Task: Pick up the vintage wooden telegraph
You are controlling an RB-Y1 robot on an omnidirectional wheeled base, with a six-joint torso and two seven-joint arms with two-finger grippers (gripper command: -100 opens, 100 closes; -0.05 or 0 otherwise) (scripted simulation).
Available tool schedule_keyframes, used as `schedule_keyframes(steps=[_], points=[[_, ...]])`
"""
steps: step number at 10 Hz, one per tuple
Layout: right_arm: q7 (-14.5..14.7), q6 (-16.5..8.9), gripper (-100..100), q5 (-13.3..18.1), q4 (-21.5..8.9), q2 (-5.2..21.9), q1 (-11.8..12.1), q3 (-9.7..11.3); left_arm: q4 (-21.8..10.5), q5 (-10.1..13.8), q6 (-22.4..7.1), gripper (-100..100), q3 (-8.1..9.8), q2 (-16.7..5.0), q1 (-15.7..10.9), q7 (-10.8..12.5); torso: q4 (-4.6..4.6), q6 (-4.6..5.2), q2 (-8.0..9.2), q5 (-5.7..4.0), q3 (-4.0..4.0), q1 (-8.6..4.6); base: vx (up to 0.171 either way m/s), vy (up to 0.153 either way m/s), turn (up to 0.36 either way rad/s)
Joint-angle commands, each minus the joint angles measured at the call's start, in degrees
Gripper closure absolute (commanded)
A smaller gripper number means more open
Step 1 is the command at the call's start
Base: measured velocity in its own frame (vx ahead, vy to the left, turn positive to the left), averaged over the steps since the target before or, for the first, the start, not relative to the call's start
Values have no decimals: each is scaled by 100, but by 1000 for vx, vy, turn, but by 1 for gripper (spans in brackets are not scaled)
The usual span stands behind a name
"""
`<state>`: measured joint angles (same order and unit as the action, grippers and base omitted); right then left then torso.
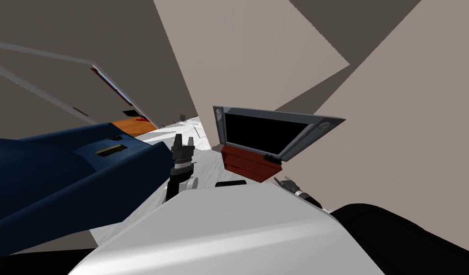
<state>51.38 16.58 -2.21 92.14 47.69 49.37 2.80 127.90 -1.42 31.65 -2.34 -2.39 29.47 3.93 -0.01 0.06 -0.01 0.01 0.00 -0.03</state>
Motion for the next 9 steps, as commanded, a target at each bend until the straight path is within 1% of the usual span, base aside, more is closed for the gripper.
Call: schedule_keyframes(steps=[1,2,3,4,5,6,7,9], points=[[286,-94,-100,3,-200,250,90,50,0,0,0,0,0,0,0,0,0,0,0,0,0,0,23,17,210],[313,-94,-100,3,-200,250,90,50,0,0,0,0,0,0,-1,0,0,-3,-1,0,0,0,19,9,166],[541,-193,-100,4,-344,457,158,89,0,0,0,0,0,0,0,0,0,-1,0,-1,0,-1,21,11,302],[562,-193,-100,4,-344,457,158,89,0,0,0,0,-1,0,-1,0,0,-6,-2,0,-1,-1,19,4,148],[787,-291,-100,4,-478,654,219,123,0,0,0,0,0,0,0,0,0,1,0,-1,0,-2,21,12,244],[945,-387,-100,1,-603,822,272,152,0,0,0,0,0,0,-1,0,0,-4,-1,0,-1,-1,30,13,405],[1023,-387,-100,1,-603,841,272,152,0,0,0,0,0,0,-1,0,1,-6,-6,0,-3,-2,25,-2,129],[1377,-570,-100,-8,-820,1184,356,196,0,0,0,0,0,0,0,0,0,-2,-2,-1,-1,-2,24,3,267]])
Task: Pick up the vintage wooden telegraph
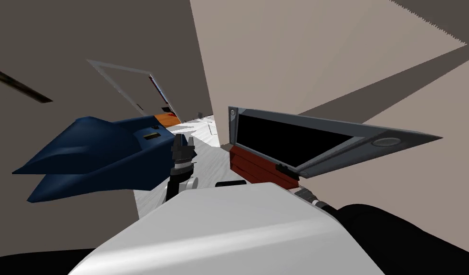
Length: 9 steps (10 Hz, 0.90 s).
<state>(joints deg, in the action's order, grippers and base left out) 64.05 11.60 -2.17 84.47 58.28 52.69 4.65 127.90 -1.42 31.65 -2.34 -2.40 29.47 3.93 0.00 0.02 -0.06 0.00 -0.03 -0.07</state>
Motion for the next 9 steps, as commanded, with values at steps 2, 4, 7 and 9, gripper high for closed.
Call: schedule_keyframes(steps=[2,4,7,9], points=[[350,-158,-100,-19,-145,279,58,32,0,0,0,0,1,0,1,0,0,6,2,-1,1,-1,21,-4,168],[675,-319,-100,-35,-296,552,109,82,0,0,0,0,0,0,0,0,0,1,2,-1,1,-3,24,-12,315],[1052,-525,-100,-63,-448,876,158,186,0,0,0,0,1,-1,1,0,1,3,-4,-3,-2,-12,35,-38,227],[1235,-634,-100,-79,-510,1031,178,272,0,0,0,0,1,-1,1,0,1,5,-4,-5,-2,-14,30,-39,180]])
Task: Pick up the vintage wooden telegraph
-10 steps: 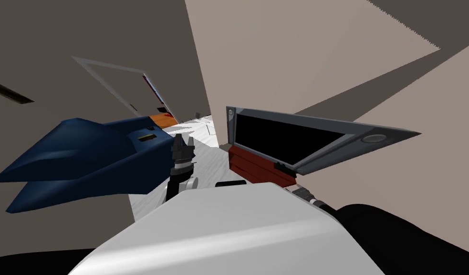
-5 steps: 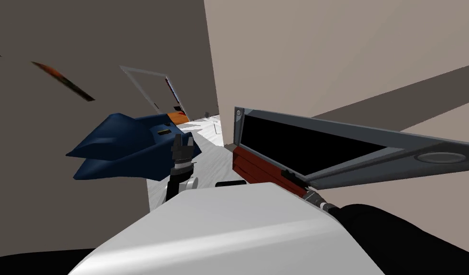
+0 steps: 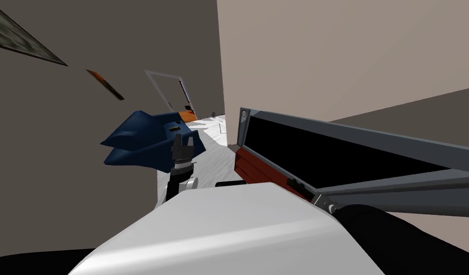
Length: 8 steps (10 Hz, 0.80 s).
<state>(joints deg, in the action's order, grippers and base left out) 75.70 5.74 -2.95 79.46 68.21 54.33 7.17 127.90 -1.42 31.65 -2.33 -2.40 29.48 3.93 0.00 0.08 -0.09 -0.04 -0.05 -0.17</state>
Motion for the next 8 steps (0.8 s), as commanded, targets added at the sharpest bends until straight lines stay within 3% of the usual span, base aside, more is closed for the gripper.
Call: schedule_keyframes(steps=[1,3,4,5,7,8], points=[[203,-132,-100,-16,-48,141,28,98,0,0,0,0,0,0,0,0,0,0,0,0,0,0,40,-41,263],[212,-131,-100,-20,-77,157,10,128,0,0,0,0,0,0,0,0,1,0,-3,-2,-2,-7,25,-44,137],[233,-140,0,-21,-86,166,4,138,0,0,0,0,0,0,1,0,-1,5,5,-1,2,3,4,-6,-5],[221,-184,-100,95,-217,-21,-151,217,0,0,0,0,0,0,0,0,-2,5,10,2,6,12,9,-28,89],[211,-230,-100,211,-349,-207,-306,297,0,0,0,0,0,0,0,0,-3,4,11,-1,6,0,6,-46,89],[201,-230,-100,157,-280,-117,-256,275,0,0,0,0,0,0,0,0,-3,4,12,-2,7,-1,1,-20,18]])
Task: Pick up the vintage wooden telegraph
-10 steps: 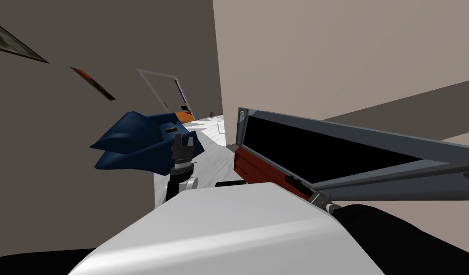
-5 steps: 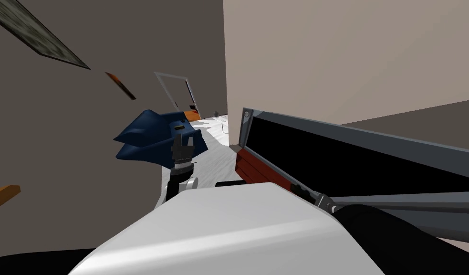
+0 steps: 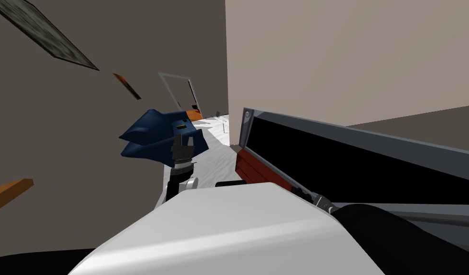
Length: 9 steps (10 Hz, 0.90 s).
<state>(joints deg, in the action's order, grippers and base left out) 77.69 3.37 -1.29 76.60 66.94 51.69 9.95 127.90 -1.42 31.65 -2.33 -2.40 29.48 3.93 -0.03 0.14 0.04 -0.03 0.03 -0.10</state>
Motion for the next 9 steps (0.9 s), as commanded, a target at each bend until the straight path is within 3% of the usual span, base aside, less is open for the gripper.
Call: schedule_keyframes(steps=[1,5,6,7,9], points=[[0,0,100,0,0,0,0,0,0,0,0,0,0,0,0,0,0,0,0,0,0,0,0,0,0],[-5,1,100,-3,-1,0,7,2,0,0,0,0,0,0,0,0,-2,-6,-1,-2,0,6,0,0,0],[-5,1,0,-4,-1,0,7,2,0,0,0,0,0,0,0,0,-3,-7,-2,-3,0,5,0,0,0],[25,71,100,-117,123,181,175,-94,0,0,0,0,0,0,0,0,-2,-7,-2,-3,0,4,-7,39,-108],[19,94,100,-129,111,204,191,-96,0,0,0,0,-1,1,0,0,-3,-6,0,5,1,24,-2,39,-72]])
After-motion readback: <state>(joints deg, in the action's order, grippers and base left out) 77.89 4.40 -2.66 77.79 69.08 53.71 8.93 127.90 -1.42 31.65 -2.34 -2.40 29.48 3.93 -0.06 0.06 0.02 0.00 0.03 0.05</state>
